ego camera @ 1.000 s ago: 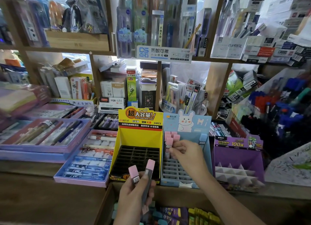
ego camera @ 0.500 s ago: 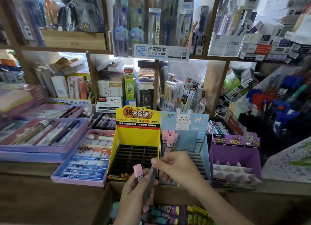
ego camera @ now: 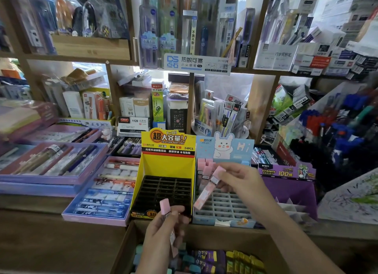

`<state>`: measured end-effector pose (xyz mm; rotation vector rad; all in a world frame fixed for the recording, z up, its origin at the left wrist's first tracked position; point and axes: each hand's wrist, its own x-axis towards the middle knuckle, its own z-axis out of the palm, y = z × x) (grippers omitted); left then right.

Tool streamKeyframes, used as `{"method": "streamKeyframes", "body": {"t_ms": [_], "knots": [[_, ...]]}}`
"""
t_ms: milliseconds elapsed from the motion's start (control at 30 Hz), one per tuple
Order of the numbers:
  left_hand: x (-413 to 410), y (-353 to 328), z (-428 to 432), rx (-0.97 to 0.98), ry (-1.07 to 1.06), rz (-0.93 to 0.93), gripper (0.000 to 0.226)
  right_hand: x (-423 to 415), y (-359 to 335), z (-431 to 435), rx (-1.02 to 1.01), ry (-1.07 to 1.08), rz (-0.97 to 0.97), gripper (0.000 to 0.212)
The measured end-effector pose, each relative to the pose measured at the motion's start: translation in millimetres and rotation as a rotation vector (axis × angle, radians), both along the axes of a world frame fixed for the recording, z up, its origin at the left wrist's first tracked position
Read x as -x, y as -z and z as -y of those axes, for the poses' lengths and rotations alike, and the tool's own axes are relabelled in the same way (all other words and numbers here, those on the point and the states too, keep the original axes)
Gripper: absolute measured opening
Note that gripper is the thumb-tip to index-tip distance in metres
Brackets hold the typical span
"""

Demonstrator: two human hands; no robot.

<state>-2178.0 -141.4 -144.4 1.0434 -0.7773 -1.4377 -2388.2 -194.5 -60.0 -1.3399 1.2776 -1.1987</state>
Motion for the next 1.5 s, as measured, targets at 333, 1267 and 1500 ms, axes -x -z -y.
{"method": "streamKeyframes", "body": {"t_ms": [333,1267,1500], "knots": [[-2,4,3,-0.031,0.004,-0.053,0.027,13,7,22,0.266,0.180,-0.301,0.012],[-4,1,3,-0.070,-0.007,-0.045,0.027,3,31,37,0.404,0.020,-0.655,0.024],[-5,-2,16,-0.131,-0.068,-0.154,0.021,-2,35,33,0.495,0.049,-0.753,0.021]]}}
